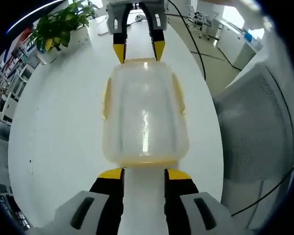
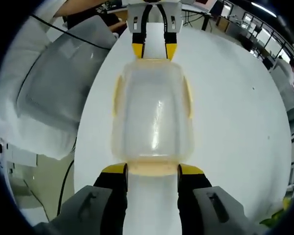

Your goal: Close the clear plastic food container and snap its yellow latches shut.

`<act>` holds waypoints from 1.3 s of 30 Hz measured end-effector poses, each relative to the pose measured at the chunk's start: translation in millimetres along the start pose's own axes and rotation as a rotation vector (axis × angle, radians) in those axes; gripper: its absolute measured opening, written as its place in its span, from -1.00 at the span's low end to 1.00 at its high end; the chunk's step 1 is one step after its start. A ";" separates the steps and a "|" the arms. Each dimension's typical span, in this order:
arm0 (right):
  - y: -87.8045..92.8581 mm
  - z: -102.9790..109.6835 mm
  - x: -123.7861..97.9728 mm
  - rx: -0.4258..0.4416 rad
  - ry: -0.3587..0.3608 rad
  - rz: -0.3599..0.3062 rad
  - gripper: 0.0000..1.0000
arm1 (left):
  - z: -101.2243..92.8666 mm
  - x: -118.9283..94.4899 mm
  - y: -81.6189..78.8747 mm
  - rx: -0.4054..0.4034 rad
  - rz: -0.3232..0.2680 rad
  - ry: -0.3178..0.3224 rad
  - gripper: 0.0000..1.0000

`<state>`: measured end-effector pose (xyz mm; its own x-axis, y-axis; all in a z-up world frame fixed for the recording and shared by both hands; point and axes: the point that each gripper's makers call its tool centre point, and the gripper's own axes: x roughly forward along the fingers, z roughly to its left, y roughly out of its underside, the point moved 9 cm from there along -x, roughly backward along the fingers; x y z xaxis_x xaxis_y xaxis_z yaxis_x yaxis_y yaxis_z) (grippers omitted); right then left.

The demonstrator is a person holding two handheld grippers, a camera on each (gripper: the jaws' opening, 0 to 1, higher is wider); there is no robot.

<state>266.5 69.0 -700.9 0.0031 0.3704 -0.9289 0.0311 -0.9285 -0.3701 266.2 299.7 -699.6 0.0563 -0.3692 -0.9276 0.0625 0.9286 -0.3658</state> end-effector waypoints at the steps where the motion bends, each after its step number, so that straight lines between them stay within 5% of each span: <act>1: 0.3 0.2 -0.4 -0.005 0.002 0.003 -0.29 | 0.5 -0.2 0.0 0.000 0.004 -0.002 -0.51; 8: 3.1 -2.8 -9.1 0.001 0.016 -0.050 -0.29 | 2.5 -0.9 -1.0 0.014 0.012 -0.008 -0.53; 11: 11.2 -4.1 -5.0 0.008 0.029 -0.017 -0.29 | 1.7 -0.3 -3.6 0.020 0.003 -0.003 -0.53; 21: 8.8 4.1 -1.7 -0.032 -0.020 -0.054 -0.29 | 1.4 1.9 -3.1 0.024 0.017 -0.001 -0.53; 22: 9.0 4.5 -1.4 0.016 -0.025 -0.044 -0.29 | 1.1 1.6 -3.2 0.024 0.016 0.000 -0.53; 30: 11.2 3.0 6.3 -0.035 -0.023 0.000 -0.29 | -2.7 0.3 -0.8 0.023 0.022 -0.006 -0.53; 32: 16.7 2.6 8.6 -0.043 -0.012 0.042 -0.44 | -2.9 -0.2 0.4 0.016 0.024 -0.010 -0.51; 34: 22.9 3.1 10.7 -0.028 -0.015 0.069 -0.58 | -3.4 -1.0 2.8 -0.017 0.030 -0.015 -0.47; 39: 33.8 3.6 6.9 0.105 -0.009 0.049 -0.22 | -4.9 -2.2 10.7 -0.201 -0.021 0.009 -0.37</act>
<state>264.0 40.1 -719.8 -0.0074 0.3251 -0.9456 -0.0737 -0.9433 -0.3238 261.9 310.6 -701.9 0.0485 -0.3894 -0.9198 -0.1371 0.9096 -0.3923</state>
